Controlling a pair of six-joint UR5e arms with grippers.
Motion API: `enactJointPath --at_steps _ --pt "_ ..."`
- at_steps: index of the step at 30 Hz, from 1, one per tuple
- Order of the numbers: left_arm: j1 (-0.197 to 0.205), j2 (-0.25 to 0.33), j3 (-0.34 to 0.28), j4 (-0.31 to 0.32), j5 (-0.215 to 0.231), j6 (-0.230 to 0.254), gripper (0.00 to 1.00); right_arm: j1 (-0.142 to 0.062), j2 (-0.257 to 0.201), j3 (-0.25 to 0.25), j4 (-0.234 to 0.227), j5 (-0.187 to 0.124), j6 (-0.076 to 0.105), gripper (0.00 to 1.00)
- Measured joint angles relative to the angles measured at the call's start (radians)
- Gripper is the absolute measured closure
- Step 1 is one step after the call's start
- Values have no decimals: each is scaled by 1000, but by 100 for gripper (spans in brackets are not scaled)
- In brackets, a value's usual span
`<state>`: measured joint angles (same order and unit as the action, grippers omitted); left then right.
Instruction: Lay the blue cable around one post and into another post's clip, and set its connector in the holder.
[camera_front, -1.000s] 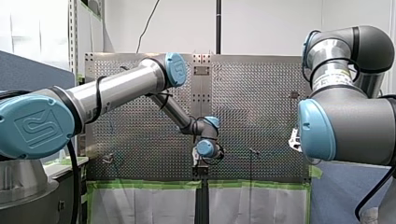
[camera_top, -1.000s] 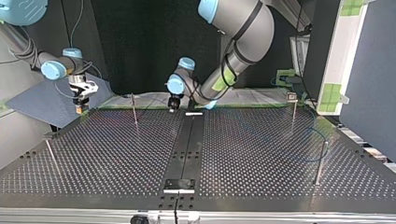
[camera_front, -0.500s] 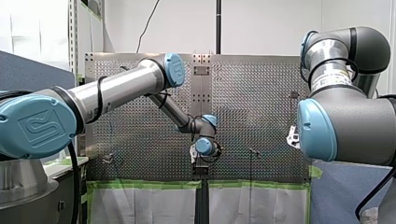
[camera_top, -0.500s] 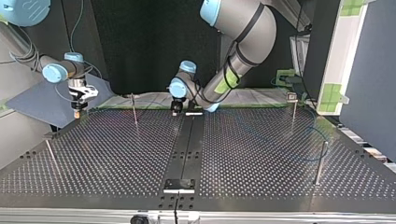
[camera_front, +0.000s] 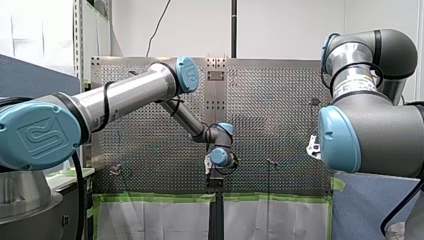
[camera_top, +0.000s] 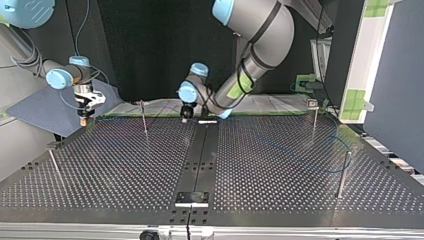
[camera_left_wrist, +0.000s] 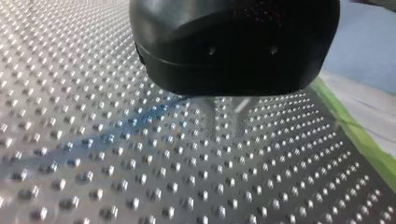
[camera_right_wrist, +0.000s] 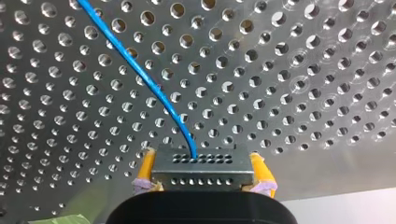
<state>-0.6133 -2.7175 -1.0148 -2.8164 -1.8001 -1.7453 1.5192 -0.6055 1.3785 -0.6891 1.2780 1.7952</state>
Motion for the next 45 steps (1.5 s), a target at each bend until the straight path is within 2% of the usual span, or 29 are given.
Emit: enactJointPath --at_steps 12,20,26,34,45 --pt "-35 7 -63 -43 -42 36 0 12 3 0 20 -1 0 100" --pt "-60 44 -120 -32 -25 59 0 15 4 0 48 -3 0 100" --pt "-82 76 -126 -26 -10 61 0 17 5 0 55 -3 0 100" --pt "-101 80 -127 -27 -1 61 0 17 7 0 55 -3 0 100" --pt "-165 86 -125 -29 4 63 0 18 8 0 55 -4 4 100"
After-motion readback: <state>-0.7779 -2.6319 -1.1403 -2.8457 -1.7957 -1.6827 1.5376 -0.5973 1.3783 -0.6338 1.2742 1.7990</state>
